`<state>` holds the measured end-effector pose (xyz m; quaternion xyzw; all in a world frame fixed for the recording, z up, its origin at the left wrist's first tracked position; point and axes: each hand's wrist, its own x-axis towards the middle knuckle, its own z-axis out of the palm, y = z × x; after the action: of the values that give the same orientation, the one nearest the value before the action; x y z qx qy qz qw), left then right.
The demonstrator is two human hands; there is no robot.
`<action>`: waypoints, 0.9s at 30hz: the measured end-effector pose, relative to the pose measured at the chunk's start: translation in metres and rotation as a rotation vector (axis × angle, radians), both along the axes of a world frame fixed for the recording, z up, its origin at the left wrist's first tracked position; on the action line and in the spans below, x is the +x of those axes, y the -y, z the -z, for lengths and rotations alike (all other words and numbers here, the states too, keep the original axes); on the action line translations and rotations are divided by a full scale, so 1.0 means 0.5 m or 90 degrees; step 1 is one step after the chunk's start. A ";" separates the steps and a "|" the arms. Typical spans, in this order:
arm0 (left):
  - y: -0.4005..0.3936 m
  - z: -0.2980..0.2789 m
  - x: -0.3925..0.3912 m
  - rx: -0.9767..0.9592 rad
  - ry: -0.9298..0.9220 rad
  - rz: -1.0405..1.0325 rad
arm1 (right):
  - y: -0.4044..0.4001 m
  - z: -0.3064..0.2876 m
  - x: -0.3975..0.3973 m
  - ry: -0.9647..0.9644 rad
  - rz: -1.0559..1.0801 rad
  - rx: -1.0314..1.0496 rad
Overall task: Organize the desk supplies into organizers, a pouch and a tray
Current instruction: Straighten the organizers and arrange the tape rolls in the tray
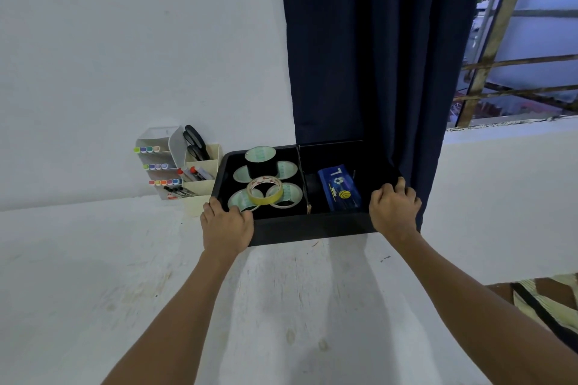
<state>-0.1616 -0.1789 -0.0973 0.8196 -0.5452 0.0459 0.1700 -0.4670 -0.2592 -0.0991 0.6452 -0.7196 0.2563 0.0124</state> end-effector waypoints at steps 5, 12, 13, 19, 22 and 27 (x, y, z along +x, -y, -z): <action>-0.002 0.003 -0.001 -0.030 -0.007 0.002 | 0.001 -0.005 0.006 -0.004 0.004 0.008; 0.001 -0.001 0.001 0.009 -0.021 0.005 | 0.002 -0.018 -0.007 -0.058 -0.019 0.065; 0.000 0.000 0.000 0.014 -0.024 0.007 | 0.003 -0.020 -0.008 -0.064 -0.023 0.073; 0.000 -0.005 0.000 0.040 -0.057 0.007 | 0.010 -0.031 -0.010 -0.055 -0.031 0.128; -0.002 -0.009 0.001 0.040 -0.078 0.015 | 0.013 -0.037 -0.010 -0.039 -0.042 0.148; -0.014 -0.046 0.008 0.069 -0.148 0.028 | -0.015 -0.052 -0.003 -0.108 -0.060 0.086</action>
<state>-0.1575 -0.1718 -0.0746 0.8151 -0.5413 -0.0826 0.1889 -0.4687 -0.2514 -0.0732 0.6973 -0.7003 0.1520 0.0173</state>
